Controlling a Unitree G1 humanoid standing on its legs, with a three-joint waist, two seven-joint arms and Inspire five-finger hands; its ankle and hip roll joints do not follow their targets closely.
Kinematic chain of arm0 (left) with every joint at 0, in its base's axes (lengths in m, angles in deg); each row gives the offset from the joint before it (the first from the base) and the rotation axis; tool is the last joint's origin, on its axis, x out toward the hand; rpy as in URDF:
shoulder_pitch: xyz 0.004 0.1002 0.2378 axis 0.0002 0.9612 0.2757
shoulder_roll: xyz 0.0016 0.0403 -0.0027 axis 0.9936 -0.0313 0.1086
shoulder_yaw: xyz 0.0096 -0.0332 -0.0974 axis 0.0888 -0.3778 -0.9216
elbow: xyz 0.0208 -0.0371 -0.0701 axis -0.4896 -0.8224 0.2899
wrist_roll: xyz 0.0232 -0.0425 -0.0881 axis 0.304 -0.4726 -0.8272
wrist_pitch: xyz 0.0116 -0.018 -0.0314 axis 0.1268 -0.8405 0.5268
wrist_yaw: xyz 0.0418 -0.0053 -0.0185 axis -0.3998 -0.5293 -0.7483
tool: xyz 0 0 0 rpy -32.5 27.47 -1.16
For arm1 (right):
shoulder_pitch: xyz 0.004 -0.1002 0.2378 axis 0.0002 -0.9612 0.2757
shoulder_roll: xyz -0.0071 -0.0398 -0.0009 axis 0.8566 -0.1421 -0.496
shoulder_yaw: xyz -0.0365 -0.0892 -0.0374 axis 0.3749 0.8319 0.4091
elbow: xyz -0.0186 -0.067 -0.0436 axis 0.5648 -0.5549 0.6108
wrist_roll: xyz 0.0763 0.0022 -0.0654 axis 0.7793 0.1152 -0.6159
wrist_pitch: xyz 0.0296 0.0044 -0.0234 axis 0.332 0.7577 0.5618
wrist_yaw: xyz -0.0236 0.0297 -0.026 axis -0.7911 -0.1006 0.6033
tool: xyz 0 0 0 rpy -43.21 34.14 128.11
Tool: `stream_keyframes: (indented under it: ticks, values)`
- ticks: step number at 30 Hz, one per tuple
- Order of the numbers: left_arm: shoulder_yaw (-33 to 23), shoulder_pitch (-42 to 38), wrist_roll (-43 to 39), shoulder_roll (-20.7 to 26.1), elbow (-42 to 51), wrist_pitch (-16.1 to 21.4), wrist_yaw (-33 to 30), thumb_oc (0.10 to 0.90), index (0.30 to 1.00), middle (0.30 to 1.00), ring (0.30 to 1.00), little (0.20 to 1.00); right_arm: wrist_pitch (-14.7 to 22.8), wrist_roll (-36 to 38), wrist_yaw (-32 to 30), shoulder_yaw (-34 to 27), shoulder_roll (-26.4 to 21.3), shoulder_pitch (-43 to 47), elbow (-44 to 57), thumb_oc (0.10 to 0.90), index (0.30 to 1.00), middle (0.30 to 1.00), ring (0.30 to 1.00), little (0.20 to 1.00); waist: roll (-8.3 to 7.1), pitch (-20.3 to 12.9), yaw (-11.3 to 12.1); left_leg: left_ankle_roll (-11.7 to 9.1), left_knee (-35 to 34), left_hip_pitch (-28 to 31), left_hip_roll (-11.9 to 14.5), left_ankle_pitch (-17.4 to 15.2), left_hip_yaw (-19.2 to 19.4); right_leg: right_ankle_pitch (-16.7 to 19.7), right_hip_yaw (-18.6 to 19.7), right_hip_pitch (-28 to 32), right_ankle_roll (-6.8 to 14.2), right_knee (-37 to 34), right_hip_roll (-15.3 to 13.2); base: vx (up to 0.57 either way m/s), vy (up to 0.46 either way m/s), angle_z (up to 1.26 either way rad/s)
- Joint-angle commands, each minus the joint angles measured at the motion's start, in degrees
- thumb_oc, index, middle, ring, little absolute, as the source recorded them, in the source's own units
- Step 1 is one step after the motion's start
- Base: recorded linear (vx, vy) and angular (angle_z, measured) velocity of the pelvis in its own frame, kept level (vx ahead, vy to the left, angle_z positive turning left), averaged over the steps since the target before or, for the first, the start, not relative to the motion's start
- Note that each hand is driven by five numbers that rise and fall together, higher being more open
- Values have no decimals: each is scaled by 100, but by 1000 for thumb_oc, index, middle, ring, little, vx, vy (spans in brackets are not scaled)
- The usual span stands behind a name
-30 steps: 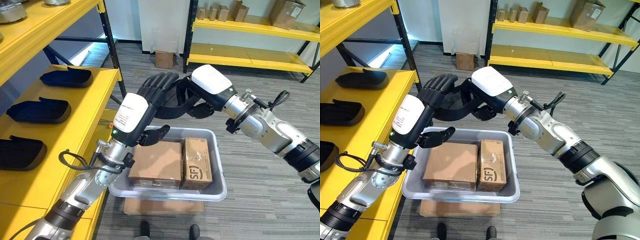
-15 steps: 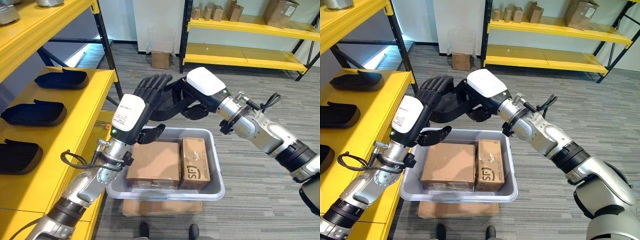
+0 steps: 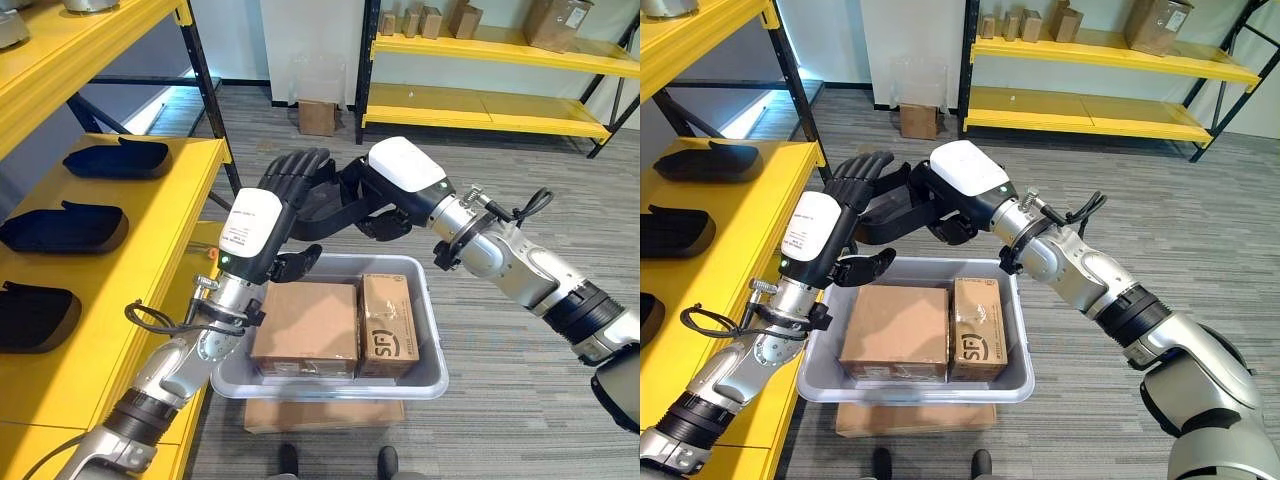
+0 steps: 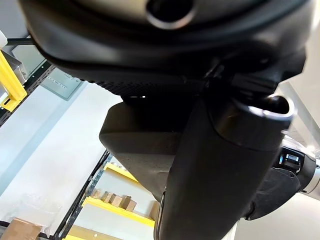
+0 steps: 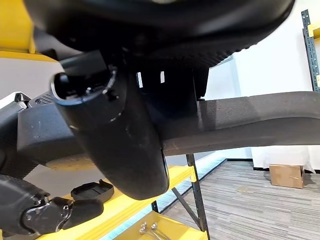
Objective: Move parts from the plastic box to the shelf.
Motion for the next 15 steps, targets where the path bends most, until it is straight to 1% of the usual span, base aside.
stream_keyframes:
  ticks: [1,2,3,4,8,15]
  values:
    - [469,-561,124,-130,-467,53,-171,900,1000,1000,1000,1000,333,660,-656,-740,618,879,-239,400,300,300,300,300,-156,-867,38,-121,-48,517,233,-764,164,-238,76,72,396,239,-294,0,0,0]
    - [496,-584,127,-130,-477,57,-171,900,1000,1000,1000,1000,333,659,-664,-728,622,903,-245,400,300,300,300,300,-158,-866,34,-121,-48,521,231,-767,169,-239,86,71,396,237,-294,0,0,0]
    - [524,-599,132,-143,-486,59,-159,600,580,580,580,580,328,663,-656,-724,649,911,-256,400,300,300,300,300,-157,-867,28,-117,-48,527,229,-770,170,-240,97,69,396,240,-293,0,0,0]
    - [538,-613,148,-146,-493,59,-162,400,300,300,300,300,331,669,-651,-724,651,915,-242,400,300,300,300,300,-157,-868,22,-115,-48,534,227,-774,175,-239,104,67,395,242,-295,11,5,-3]
    - [634,-645,169,-141,-517,80,-145,400,300,300,300,300,329,665,-658,-721,725,931,-246,400,300,300,300,300,-153,-883,10,-108,-48,560,225,-794,199,-246,133,61,392,250,-293,4,1,-1]
    - [587,-578,157,-150,-491,85,-166,400,300,300,300,300,326,685,-670,-787,734,865,-182,400,300,300,300,300,-143,-905,-1,-107,-48,593,237,-806,206,-268,142,86,387,249,-289,4,-1,-1]
